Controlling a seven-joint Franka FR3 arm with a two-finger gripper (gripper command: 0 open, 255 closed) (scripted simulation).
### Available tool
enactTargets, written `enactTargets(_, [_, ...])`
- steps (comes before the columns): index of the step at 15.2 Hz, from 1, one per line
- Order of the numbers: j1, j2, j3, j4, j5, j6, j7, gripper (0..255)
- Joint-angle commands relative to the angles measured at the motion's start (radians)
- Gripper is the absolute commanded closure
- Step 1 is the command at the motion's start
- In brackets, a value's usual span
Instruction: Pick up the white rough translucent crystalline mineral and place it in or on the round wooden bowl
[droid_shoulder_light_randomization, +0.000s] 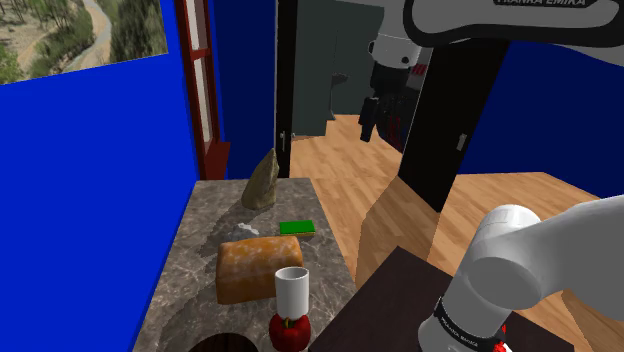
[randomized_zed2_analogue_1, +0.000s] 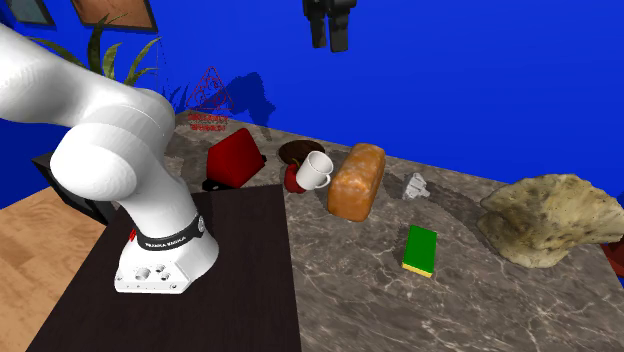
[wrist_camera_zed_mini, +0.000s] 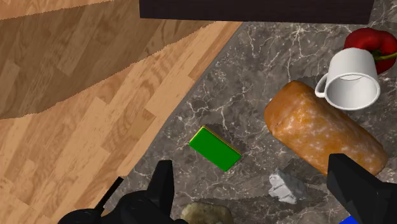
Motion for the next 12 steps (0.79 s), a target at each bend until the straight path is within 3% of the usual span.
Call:
enactTargets(1, [0.000,0.000,0.000,0.000,0.000,0.000,0.000,0])
enactTargets(12, [0.059,0.391,-0.028,0.079,-0.012,0.243,-0.153,0])
